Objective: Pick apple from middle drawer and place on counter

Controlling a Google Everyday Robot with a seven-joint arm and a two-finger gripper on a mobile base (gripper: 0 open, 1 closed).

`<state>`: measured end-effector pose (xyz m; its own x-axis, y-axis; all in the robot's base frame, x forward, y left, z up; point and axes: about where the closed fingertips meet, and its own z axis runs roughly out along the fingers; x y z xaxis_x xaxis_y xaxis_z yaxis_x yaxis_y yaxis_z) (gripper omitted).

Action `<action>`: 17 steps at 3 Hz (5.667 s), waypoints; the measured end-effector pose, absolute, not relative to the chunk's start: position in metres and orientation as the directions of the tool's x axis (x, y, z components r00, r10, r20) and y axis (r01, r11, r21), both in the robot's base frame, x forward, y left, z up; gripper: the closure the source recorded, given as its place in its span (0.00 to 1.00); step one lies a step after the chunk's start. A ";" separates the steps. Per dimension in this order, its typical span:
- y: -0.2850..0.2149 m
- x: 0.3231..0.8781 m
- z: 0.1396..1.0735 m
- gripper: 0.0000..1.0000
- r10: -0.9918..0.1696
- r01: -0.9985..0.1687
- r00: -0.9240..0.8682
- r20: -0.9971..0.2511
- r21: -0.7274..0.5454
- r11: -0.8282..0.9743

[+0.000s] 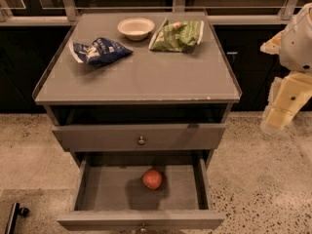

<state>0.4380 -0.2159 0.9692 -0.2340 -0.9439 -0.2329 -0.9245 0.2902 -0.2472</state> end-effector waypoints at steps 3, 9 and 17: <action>-0.199 0.419 0.825 0.00 -0.834 -0.881 -0.381 -0.400 -0.118 0.459; -0.138 0.397 0.674 0.00 -0.580 -0.815 -0.453 -0.677 0.051 0.577; -0.087 0.454 0.541 0.00 -0.355 -0.666 -0.500 -0.790 0.088 0.741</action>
Offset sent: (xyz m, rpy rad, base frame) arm -0.0100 0.0291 -0.1820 0.3225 -0.0910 -0.2057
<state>0.4544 -0.0866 0.5410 -0.4999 -0.3546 -0.7902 -0.6655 0.7411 0.0885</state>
